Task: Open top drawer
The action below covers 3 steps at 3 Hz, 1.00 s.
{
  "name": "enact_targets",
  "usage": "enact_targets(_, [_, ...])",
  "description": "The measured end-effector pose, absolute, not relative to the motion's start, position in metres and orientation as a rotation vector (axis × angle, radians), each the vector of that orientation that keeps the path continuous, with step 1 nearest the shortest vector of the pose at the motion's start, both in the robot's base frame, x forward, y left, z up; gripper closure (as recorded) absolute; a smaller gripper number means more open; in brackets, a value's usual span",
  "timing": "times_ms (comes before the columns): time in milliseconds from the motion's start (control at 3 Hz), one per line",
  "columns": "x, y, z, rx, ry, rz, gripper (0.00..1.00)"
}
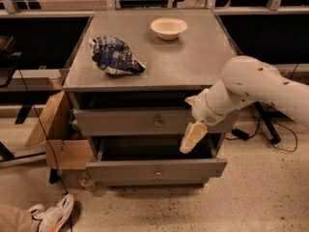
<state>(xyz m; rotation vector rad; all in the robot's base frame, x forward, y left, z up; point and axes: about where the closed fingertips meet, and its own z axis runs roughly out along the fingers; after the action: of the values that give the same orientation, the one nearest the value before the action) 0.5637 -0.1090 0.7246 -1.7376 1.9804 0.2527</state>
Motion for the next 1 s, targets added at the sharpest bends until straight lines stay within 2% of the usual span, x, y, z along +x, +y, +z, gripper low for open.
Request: enact_targets(1000, [0.626, -0.056, 0.686, -1.707, 2.048, 0.363, 0.0])
